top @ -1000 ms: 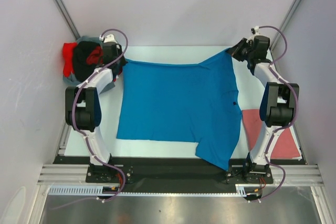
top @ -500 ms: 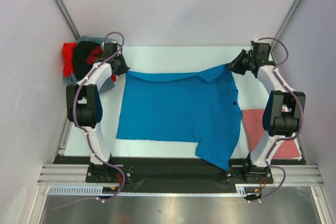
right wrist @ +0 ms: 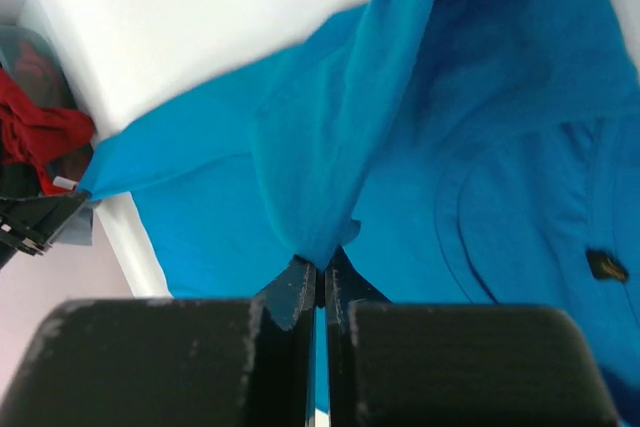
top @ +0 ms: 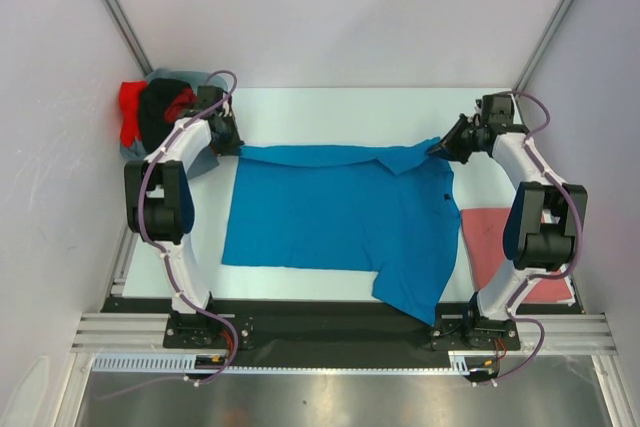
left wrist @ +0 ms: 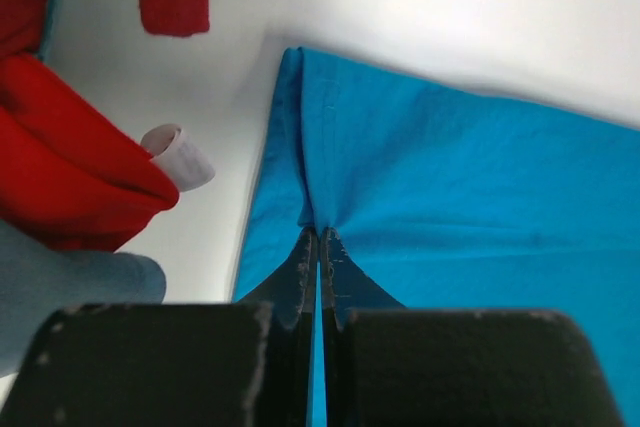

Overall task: Fold and stack the t-shirts
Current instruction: Fold the tshirt

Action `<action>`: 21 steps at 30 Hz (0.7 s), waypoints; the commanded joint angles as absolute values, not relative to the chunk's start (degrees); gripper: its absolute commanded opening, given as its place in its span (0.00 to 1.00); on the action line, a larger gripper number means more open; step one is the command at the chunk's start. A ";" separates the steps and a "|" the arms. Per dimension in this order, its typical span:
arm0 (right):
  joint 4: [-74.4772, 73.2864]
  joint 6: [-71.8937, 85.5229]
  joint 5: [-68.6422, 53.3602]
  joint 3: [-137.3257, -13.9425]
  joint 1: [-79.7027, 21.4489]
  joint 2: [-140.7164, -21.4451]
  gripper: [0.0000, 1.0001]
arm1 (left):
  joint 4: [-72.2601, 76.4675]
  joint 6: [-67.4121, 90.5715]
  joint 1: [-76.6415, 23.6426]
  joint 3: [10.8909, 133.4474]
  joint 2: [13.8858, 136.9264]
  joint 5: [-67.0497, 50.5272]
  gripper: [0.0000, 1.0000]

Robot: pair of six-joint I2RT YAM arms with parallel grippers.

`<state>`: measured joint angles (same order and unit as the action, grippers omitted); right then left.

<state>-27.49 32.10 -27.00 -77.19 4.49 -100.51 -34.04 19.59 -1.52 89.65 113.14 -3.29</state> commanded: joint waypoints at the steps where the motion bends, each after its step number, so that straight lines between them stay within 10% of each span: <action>1: -30.41 30.06 -27.24 -75.16 5.71 -95.63 0.00 | -35.95 16.09 -0.97 89.13 109.16 -3.25 0.00; 21: -33.49 29.71 -25.32 -63.55 6.77 -88.07 0.00 | -38.50 13.36 -0.97 85.43 109.25 -2.02 0.00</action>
<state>-32.60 30.55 -26.81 -64.05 6.61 -91.44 -37.98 15.20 -1.30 85.93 112.46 -3.05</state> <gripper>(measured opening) 0.024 0.008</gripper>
